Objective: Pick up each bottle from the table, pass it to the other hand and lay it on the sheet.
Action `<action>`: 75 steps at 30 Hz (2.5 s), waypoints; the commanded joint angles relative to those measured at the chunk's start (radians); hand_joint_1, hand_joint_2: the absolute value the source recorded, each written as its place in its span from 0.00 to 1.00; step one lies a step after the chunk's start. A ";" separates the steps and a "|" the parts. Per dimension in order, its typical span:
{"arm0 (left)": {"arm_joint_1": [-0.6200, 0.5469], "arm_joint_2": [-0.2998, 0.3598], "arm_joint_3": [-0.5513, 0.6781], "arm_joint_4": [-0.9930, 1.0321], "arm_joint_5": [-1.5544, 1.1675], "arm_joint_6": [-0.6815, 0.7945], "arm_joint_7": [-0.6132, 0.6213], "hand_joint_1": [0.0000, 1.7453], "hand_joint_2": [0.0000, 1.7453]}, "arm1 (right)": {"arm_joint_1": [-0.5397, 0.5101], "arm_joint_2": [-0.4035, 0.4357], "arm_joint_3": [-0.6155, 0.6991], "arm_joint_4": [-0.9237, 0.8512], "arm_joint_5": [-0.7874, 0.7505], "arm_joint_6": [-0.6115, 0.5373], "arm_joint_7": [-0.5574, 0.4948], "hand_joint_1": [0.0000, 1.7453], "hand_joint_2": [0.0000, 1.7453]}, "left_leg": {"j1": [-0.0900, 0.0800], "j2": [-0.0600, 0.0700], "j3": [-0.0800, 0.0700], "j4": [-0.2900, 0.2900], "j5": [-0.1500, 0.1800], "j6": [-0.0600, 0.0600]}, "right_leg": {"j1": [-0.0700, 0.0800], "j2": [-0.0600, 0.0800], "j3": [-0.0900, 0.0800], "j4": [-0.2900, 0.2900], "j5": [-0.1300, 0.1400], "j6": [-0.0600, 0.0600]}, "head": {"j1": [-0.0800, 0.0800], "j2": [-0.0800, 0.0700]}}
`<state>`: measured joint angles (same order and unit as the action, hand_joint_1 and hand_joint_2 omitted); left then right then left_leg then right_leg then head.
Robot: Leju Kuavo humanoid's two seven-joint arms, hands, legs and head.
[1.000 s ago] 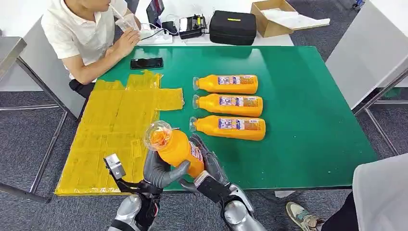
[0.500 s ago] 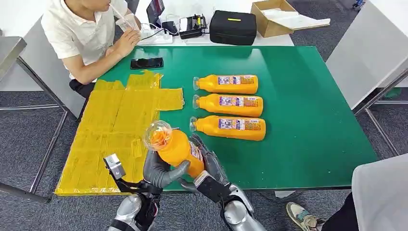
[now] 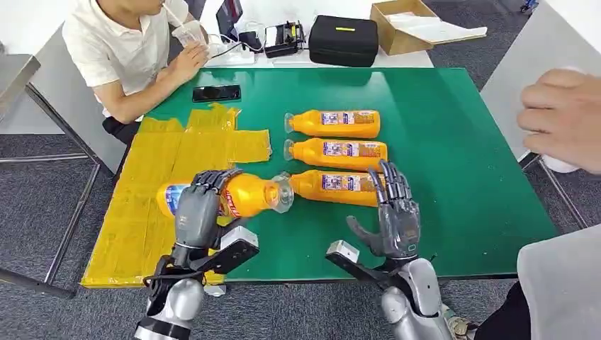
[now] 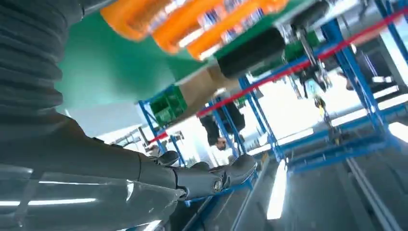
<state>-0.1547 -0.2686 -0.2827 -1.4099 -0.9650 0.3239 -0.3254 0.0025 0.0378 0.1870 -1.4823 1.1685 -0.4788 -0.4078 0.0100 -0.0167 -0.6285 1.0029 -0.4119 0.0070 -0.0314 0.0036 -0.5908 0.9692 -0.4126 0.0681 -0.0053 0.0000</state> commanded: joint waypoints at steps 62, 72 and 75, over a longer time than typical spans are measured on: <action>0.053 0.035 -0.085 -0.098 -0.388 0.098 0.175 0.00 1.00 | 0.077 0.058 -0.067 -0.090 -0.189 0.129 -0.125 0.00 1.00 | 0.001 -0.002 0.010 0.002 -0.004 0.001 | 0.001 -0.003 0.012 0.001 -0.005 -0.004 | 0.000 0.000; 0.062 0.050 -0.094 -0.080 -0.391 0.169 0.177 0.00 1.00 | 0.050 0.024 -0.031 -0.048 0.014 0.091 -0.014 0.00 1.00 | 0.000 -0.002 0.003 -0.001 -0.002 0.000 | 0.000 -0.002 0.004 0.000 -0.002 -0.002 | 0.000 0.000; 0.067 0.037 -0.084 -0.085 -0.439 0.193 0.185 0.00 1.00 | 0.013 -0.021 -0.004 0.002 0.106 0.068 0.053 0.00 1.00 | 0.001 -0.002 0.003 -0.001 -0.001 0.000 | 0.000 -0.001 0.004 -0.001 -0.001 -0.002 | 0.000 0.000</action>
<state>-0.1034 -0.2548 -0.3330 -1.4546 -1.3512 0.4860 -0.1553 0.0764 0.0950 0.1480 -1.5629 1.0901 -0.3697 -0.4687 0.0106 -0.0206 -0.6273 1.0026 -0.4126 0.0071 -0.0320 0.0011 -0.5883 0.9693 -0.4138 0.0680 -0.0053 0.0000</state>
